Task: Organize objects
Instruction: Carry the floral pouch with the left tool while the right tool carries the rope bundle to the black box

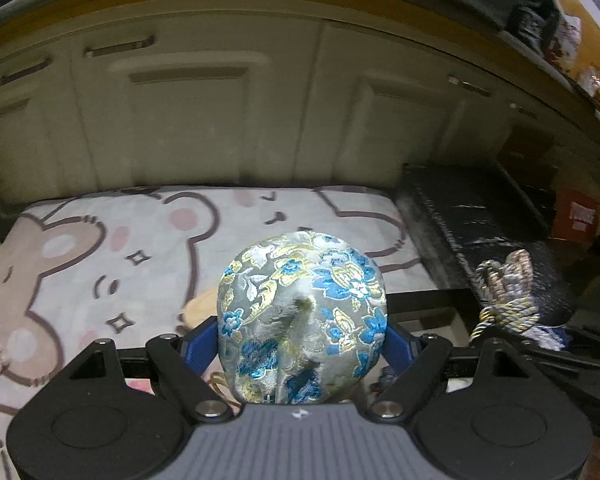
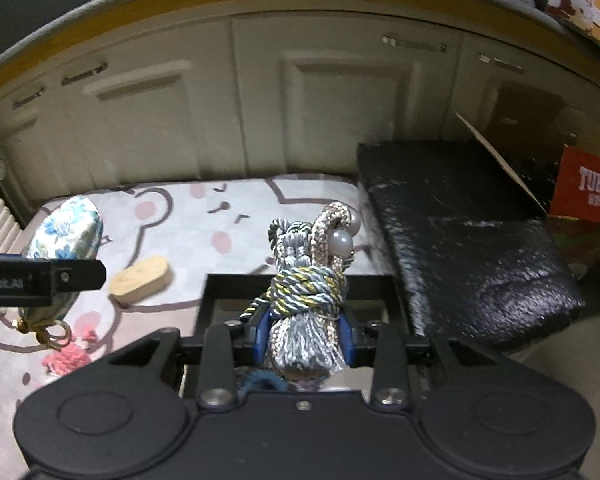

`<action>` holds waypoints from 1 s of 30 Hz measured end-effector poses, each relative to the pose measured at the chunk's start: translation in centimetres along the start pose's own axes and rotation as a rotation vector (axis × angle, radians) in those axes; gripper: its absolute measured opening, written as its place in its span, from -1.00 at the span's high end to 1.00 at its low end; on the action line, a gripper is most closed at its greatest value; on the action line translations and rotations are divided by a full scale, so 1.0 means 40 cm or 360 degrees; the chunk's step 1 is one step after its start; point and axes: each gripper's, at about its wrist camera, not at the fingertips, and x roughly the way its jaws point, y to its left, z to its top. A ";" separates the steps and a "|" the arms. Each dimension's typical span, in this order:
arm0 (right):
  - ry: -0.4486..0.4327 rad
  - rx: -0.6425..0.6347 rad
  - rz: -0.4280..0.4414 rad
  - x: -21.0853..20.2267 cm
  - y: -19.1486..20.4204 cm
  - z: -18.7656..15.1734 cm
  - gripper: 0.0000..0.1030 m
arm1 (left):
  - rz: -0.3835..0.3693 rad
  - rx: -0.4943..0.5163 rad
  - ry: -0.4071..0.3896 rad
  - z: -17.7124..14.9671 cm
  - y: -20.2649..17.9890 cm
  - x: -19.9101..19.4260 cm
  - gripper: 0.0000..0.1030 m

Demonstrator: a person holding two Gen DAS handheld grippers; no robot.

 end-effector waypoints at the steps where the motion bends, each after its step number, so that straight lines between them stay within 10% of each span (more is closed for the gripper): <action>1: 0.0006 0.0000 -0.0011 0.005 -0.006 -0.004 0.31 | -0.0019 0.0006 -0.0002 0.001 -0.007 0.002 -0.61; 20: 0.0211 -0.0085 -0.0141 0.203 -0.055 -0.044 0.30 | -0.0248 0.0082 -0.0008 0.007 -0.083 0.099 -0.60; 30: 0.0181 0.0015 -0.0084 0.187 -0.085 -0.048 0.21 | -0.0270 0.0370 -0.0088 -0.007 -0.166 0.166 -0.61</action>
